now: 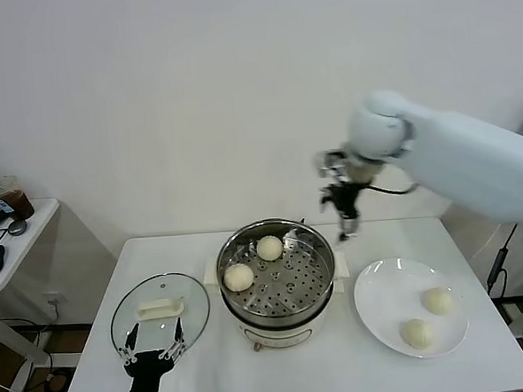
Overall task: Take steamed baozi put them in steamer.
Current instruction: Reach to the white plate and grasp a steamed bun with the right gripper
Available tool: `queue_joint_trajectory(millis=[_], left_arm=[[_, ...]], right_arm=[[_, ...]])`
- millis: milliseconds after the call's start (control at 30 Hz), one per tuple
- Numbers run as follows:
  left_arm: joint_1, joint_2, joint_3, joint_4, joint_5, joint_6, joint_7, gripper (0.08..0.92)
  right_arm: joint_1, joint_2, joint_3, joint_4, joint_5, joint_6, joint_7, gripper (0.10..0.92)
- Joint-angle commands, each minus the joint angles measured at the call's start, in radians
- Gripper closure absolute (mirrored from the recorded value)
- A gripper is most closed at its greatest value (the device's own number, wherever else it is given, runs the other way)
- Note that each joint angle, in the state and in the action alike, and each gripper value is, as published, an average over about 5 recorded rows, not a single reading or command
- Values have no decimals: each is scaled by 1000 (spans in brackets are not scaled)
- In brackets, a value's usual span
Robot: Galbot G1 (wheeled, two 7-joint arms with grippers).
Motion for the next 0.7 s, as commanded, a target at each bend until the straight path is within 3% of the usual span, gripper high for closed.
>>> queue_joint_trajectory(millis=[33,167,333,700], left_arm=[[16,3,1,-1,-5,2,1,177],[27,2,-1,6,0,1,0,177],[36,1,-5,14,6,1,0,177],[24,-1,-11,43,10,6,6,177]], right_arm=[[-393,-378,226,123,-118,203,-3,203],[-537,-369,314,65,-166,297,-3,203],[-619,-335,345,38,-247,285,-5,203],[-628,-219,318,-38,-221,238,9,203]])
